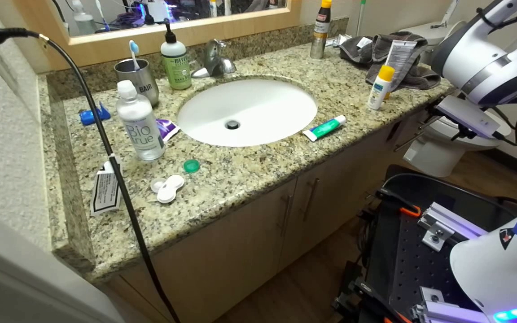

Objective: Close the upper drawer

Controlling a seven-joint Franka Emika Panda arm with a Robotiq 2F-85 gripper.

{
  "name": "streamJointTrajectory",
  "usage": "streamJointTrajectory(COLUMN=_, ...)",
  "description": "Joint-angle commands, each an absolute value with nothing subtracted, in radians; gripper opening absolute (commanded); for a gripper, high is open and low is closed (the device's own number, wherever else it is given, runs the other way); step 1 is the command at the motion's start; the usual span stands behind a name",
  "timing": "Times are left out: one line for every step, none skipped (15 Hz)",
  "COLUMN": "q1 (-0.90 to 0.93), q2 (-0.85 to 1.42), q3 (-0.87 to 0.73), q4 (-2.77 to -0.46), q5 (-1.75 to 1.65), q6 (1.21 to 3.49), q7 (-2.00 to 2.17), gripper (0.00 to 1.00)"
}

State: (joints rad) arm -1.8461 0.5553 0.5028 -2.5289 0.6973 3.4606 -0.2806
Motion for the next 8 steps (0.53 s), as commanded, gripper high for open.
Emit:
streamJointTrajectory(q1=-2.046, q2=0.529, q3=0.652, q4=-2.549, q5=0.633, q6=3.46, q7=-0.186, gripper=1.0)
streamJointTrajectory(q1=-2.046, q2=0.485, q3=0.62, q4=-2.552, q5=0.616, q6=3.396, q7=-0.175, gripper=1.0)
streamJointTrajectory(q1=-2.046, q2=0.457, q3=0.596, q4=-2.553, q5=0.608, q6=3.347, q7=-0.177, gripper=1.0)
streamJointTrajectory(q1=-2.046, q2=0.444, q3=0.576, q4=-2.553, q5=0.591, q6=3.321, q7=-0.172, gripper=1.0)
streamJointTrajectory(q1=-2.046, q2=0.448, q3=0.573, q4=-2.551, q5=0.589, q6=3.319, q7=-0.173, gripper=1.0)
streamJointTrajectory(q1=-2.046, q2=0.451, q3=0.57, q4=-2.55, q5=0.593, q6=3.318, q7=-0.177, gripper=1.0)
streamJointTrajectory(q1=-2.046, q2=0.45, q3=0.568, q4=-2.545, q5=0.607, q6=3.315, q7=-0.19, gripper=1.0)
streamJointTrajectory(q1=-2.011, q2=0.48, q3=0.554, q4=-2.528, q5=0.682, q6=3.358, q7=-0.235, gripper=1.0)
